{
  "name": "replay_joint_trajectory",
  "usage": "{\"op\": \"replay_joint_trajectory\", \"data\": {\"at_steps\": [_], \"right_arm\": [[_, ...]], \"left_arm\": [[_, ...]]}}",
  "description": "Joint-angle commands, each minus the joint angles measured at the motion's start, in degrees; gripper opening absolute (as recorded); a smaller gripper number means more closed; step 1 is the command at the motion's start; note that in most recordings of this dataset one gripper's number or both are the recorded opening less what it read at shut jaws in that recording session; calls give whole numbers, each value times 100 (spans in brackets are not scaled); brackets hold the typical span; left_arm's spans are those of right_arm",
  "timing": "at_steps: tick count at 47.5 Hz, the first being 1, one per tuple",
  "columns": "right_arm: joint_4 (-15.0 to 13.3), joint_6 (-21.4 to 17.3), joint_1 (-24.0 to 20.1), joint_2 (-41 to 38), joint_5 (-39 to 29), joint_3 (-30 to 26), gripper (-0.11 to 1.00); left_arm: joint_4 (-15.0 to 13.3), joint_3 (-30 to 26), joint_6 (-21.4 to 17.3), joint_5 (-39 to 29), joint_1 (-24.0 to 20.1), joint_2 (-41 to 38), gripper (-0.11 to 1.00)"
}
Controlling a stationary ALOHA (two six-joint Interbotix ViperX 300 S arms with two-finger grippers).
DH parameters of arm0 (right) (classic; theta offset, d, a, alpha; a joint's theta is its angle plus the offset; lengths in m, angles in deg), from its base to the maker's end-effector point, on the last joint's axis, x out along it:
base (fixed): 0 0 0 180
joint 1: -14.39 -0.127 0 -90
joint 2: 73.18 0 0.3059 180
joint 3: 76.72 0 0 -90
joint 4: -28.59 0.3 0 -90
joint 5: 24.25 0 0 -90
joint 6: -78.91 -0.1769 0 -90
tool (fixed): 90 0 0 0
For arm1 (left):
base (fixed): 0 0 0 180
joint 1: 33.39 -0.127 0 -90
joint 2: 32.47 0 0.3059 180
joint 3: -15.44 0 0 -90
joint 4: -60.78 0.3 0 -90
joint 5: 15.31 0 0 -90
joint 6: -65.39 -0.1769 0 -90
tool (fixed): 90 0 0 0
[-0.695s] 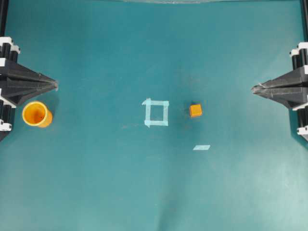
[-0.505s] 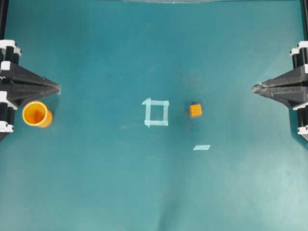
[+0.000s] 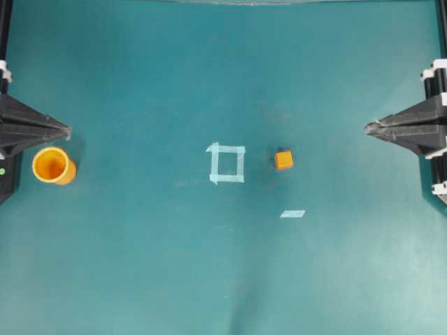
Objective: Lift the orange cup with left arm.
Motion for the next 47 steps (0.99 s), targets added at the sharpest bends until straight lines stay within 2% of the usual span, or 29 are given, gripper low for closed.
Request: {"op": "replay_joint_trajectory", "data": {"at_steps": [1, 31, 47], "right_arm": [[0, 0, 0, -18, -9, -167, 0], [0, -18, -9, -18, -97, -167, 0], [0, -35, -9, -18, -158, -167, 0]], "left_arm": [[18, -141, -9, -220, 9, 79, 0], [18, 79, 62, -589, 9, 905, 0], [9, 97, 123, -870, 9, 958, 0]]}}
